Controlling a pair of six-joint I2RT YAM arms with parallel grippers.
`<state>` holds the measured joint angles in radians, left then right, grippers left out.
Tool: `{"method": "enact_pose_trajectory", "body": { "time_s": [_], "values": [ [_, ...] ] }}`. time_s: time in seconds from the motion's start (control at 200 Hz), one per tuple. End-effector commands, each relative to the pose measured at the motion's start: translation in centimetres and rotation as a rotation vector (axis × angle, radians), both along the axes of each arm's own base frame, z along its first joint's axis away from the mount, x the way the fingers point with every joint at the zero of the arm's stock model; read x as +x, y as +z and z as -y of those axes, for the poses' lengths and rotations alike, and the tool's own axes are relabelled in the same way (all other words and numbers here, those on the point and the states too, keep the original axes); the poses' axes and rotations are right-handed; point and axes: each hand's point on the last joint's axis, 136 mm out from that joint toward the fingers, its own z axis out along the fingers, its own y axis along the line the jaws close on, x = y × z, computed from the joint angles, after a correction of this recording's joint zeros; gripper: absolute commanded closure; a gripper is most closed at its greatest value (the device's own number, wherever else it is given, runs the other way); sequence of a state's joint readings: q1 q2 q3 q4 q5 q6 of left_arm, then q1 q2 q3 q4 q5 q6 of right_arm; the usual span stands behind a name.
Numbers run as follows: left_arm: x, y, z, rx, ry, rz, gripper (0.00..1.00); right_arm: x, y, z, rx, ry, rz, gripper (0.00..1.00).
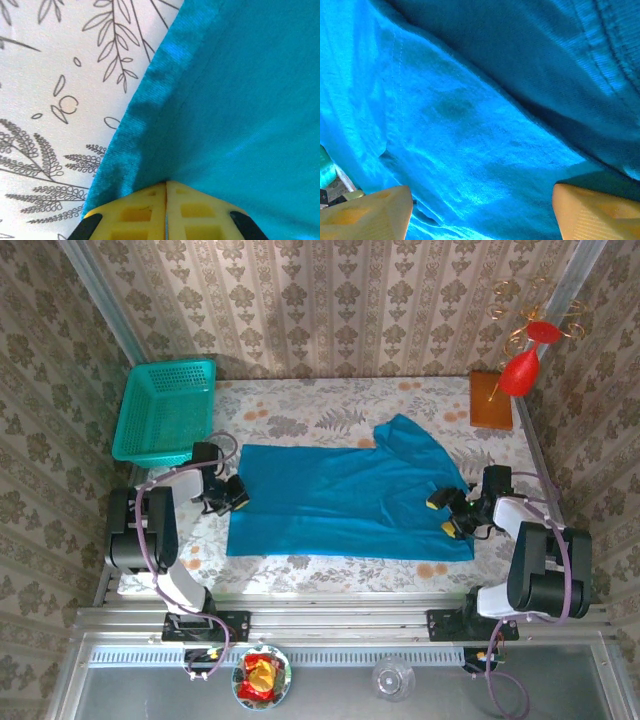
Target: Fold the inside-out t-shirt
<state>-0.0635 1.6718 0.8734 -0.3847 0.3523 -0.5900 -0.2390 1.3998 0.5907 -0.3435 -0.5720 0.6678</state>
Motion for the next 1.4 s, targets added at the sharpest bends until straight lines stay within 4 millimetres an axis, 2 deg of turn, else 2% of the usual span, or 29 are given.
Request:
{"method": "enact_pose_trajectory", "body": {
  "time_s": [0.0, 0.075, 0.175, 0.35, 0.475, 0.505, 0.615, 0.775, 0.93, 1.155, 1.395],
  "values": [
    [-1.9, -1.2, -1.6, 0.077, 0.003, -0.061, 0.9, -2.2, -1.5, -0.1, -0.021, -0.024, -0.106, 0.23],
    [-1.2, -0.2, -1.3, 0.068, -0.021, -0.023, 0.89, -1.8, -1.0, -0.4, -0.018, -0.012, -0.103, 0.24],
    [0.2, 1.9, -0.6, 0.082, -0.089, 0.04, 0.87, -0.4, 1.7, -0.4, -0.046, 0.014, -0.023, 0.24],
    [2.9, 5.1, -0.1, 0.282, -0.271, 0.087, 0.82, 2.1, 4.8, -0.2, -0.186, 0.096, 0.066, 0.24],
    [5.3, 6.6, 0.6, 0.396, -0.389, 0.133, 0.76, 3.8, 6.1, -0.2, -0.229, 0.147, 0.076, 0.24],
    [6.0, 6.8, 0.6, 0.412, -0.403, 0.142, 0.75, 4.2, 5.6, -0.3, -0.225, 0.153, 0.057, 0.24],
    [8.6, 7.4, 0.4, 0.455, -0.448, 0.159, 0.72, 5.9, 6.2, -0.6, -0.222, 0.161, 0.078, 0.24],
    [11.6, 6.7, 0.5, 0.428, -0.505, 0.144, 0.67, 7.6, 6.7, -1.2, -0.214, 0.186, 0.086, 0.24],
    [13.6, 5.1, 0.7, 0.367, -0.532, 0.099, 0.65, 8.7, 6.9, -1.9, -0.183, 0.194, 0.093, 0.24],
    [15.5, 3.1, -0.4, 0.404, -0.53, 0.042, 0.63, 9.6, 6.9, -2.1, -0.176, 0.201, 0.089, 0.24],
    [16.7, 1.3, -0.4, 0.373, -0.532, 0.014, 0.63, 10.4, 7.0, -2.5, -0.168, 0.209, 0.087, 0.24]
  ]
}}
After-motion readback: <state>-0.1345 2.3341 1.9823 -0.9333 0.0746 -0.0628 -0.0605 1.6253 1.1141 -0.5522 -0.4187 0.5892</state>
